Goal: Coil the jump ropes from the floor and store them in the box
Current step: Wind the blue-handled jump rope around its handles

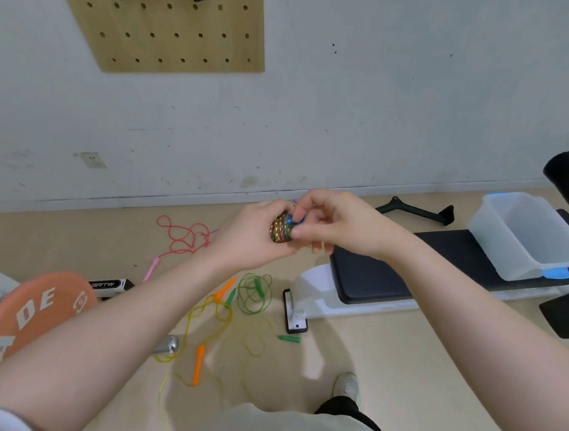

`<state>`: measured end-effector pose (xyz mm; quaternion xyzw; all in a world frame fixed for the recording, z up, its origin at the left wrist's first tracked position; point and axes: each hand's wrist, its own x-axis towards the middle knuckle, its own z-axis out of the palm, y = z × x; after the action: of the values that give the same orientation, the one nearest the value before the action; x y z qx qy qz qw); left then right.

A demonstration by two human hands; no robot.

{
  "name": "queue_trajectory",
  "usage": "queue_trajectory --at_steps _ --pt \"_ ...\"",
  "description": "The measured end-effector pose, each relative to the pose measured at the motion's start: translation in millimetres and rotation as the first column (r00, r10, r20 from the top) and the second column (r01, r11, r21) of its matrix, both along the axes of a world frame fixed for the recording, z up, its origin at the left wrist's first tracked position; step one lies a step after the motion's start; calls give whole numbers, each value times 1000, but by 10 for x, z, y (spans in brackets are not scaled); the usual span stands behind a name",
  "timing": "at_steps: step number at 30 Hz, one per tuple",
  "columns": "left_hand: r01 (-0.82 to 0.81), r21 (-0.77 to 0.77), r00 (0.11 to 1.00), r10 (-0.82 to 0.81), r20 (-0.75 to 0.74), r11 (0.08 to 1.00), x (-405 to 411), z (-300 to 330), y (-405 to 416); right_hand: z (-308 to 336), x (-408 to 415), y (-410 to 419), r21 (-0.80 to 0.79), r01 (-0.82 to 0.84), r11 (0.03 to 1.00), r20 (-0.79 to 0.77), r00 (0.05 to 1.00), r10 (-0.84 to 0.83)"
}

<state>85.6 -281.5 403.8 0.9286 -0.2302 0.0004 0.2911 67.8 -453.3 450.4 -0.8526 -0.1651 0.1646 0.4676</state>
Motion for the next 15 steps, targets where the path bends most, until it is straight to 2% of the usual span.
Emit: queue_trajectory --at_steps 1,2,4,7,9,12,14,15 --pt "-8 1 1000 8 15 1000 -2 8 -10 -5 13 -46 63 39 997 -16 999 -38" --pt "-8 1 1000 8 27 1000 -2 7 -18 -16 32 -88 50 73 996 36 997 -75" --pt "2 7 999 -2 39 1000 -3 10 -38 -60 79 -150 -99 92 991 196 978 -72" --pt "10 46 998 -13 66 999 0 -4 -52 -81 93 -143 -338 2 941 283 954 100" --pt "28 103 997 -36 75 994 -14 -4 -67 -33 87 -107 -487 -19 873 308 932 192" --pt "15 200 992 -39 119 980 -17 22 -94 62 98 -35 -706 21 708 337 889 310" --pt "-7 264 986 -37 165 965 -5 51 -111 93 139 15 -771 18 636 298 893 336" --pt "-26 313 981 -36 188 949 0 63 -123 102 160 43 -774 6 634 270 908 321"
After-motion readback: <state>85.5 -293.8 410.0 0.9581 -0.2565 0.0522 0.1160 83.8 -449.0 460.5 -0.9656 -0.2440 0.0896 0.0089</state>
